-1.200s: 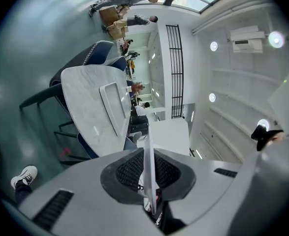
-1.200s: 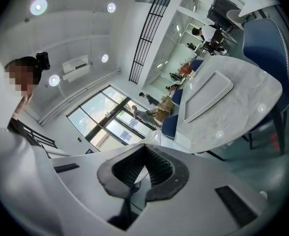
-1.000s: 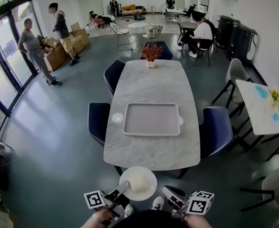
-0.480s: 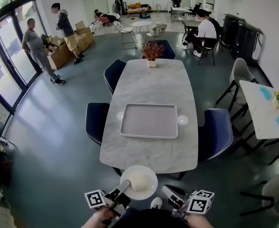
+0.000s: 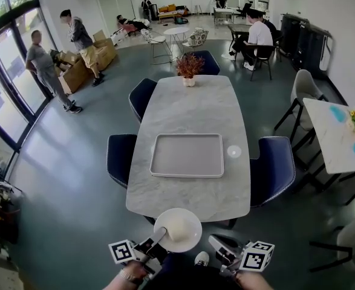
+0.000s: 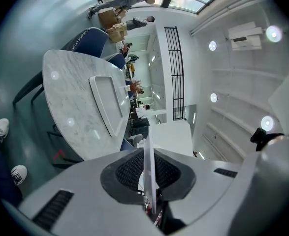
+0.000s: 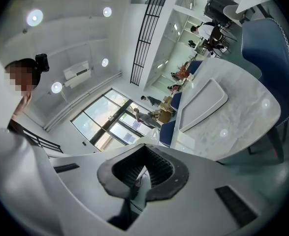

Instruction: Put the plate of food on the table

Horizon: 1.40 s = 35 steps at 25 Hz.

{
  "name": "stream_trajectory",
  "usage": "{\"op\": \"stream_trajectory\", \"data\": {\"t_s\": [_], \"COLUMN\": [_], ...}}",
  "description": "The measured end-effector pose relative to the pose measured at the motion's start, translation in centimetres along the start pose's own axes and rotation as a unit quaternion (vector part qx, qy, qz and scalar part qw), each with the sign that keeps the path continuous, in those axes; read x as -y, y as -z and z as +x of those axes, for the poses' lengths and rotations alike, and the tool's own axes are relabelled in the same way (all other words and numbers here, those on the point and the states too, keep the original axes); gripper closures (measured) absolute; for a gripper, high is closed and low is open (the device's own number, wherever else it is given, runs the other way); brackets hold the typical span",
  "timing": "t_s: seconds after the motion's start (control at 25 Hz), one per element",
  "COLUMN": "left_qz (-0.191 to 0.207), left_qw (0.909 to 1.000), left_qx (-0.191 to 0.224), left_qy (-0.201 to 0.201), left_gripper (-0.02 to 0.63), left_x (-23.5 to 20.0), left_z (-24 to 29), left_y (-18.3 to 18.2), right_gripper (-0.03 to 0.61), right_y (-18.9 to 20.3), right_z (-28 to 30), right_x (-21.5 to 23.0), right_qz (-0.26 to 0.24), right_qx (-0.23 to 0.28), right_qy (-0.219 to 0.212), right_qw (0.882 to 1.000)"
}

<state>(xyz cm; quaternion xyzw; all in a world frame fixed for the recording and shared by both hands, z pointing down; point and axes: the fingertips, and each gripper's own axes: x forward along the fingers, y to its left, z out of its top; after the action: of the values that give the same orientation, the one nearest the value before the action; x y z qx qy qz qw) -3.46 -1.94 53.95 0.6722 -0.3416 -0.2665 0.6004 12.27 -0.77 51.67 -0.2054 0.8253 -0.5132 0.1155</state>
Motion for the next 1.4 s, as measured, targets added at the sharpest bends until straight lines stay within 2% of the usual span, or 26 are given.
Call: {"op": "stream_trajectory", "data": {"t_s": [0.36, 0.56, 0.8, 1.4], "left_qz": [-0.002, -0.001, 0.005, -0.018], "left_qw": [0.9997, 0.9991, 0.998, 0.9957], "left_qx": [-0.023, -0.043, -0.064, -0.091], "left_qy": [0.0, 0.0, 0.002, -0.004], "left_gripper": [0.584, 0.584, 0.584, 0.584], "left_x": [-0.5, -0.9, -1.3, -4.9], "left_z": [1.1, 2.2, 4.2, 10.0], "left_y": [-2.1, -5.0, -8.6, -16.7], "right_gripper": [0.568, 0.568, 0.568, 0.568], "right_y": [-1.0, -2.4, -3.6, -6.4], "right_z": [1.0, 3.1, 5.8, 9.3], "right_x": [0.3, 0.6, 1.1, 3.8], "right_qz": [0.004, -0.009, 0.005, 0.012], "right_qx": [0.028, 0.043, 0.063, 0.114], "right_qy": [0.016, 0.034, 0.037, 0.098], "right_qw": [0.999, 0.998, 0.997, 0.989]}}
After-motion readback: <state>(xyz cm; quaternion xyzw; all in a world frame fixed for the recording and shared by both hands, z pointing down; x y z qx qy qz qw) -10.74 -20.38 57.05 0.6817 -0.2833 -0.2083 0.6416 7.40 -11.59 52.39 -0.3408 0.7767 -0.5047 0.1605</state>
